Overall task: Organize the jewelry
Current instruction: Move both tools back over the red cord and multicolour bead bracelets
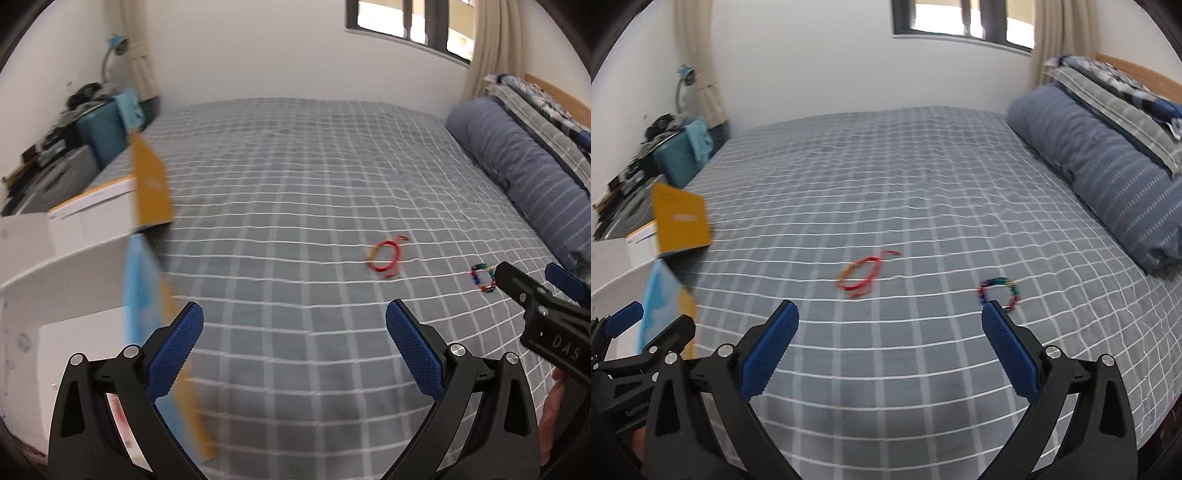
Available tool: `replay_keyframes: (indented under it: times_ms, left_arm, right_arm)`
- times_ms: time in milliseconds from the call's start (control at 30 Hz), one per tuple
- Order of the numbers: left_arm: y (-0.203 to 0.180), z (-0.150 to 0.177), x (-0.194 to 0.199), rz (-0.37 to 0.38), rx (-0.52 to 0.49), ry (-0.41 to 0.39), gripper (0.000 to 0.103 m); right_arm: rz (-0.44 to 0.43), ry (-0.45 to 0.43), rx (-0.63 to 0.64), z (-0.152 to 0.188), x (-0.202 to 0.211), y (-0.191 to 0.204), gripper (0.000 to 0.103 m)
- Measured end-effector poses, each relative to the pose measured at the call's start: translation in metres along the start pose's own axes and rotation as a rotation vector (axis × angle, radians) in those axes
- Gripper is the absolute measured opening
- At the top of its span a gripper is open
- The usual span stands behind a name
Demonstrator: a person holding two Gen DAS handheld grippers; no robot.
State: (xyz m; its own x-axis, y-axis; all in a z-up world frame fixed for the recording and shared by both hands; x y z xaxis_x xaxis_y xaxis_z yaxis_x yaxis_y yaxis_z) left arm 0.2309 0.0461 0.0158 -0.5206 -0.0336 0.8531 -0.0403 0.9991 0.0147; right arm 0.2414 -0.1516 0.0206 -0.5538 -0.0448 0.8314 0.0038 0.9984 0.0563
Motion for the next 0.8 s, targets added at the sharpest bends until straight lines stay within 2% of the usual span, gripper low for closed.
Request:
replay_keyframes:
  times_ms: [133, 300, 500, 600, 800]
  left_arm:
    - [-0.044, -0.02, -0.025, 0.019, -0.059, 0.015, 0.097]
    - [-0.08, -0.049, -0.065, 0.024, -0.092, 0.056, 0.097]
    - [-0.097, -0.07, -0.114, 0.055, -0.082, 0.105, 0.097]
    - [-0.104, -0.072, -0.139, 0.057, -0.101, 0.13, 0.097]
    - [-0.117, -0.071, -0.178, 0.063, -0.138, 0.151, 0.097]
  right_arm:
    - [0.035, 0.032, -0.012, -0.006, -0.028, -0.036, 0.095]
    - [0.049, 0.098, -0.039, -0.018, -0.066, -0.072, 0.095]
    - [0.065, 0.151, -0.072, -0.03, -0.105, -0.1, 0.095]
    - [0.031, 0.182, -0.089, -0.03, -0.127, -0.108, 0.095]
    - [0.046, 0.23, -0.132, -0.026, -0.16, -0.124, 0.093]
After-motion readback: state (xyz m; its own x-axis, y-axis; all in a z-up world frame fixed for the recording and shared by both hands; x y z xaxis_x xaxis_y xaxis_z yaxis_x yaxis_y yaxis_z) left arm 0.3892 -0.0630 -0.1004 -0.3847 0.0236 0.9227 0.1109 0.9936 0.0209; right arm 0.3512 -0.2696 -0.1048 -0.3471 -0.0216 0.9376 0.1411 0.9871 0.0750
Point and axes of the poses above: each gripper's, at about its wrist camera, not at the fingertips, and x roughly against the way its jaws point, y to its left, z to its underside, the point moved 8 cm from there along -x, roughly the way its jaws point, and after that the axes turned 12 degrees about y, right-handed, at the moved point
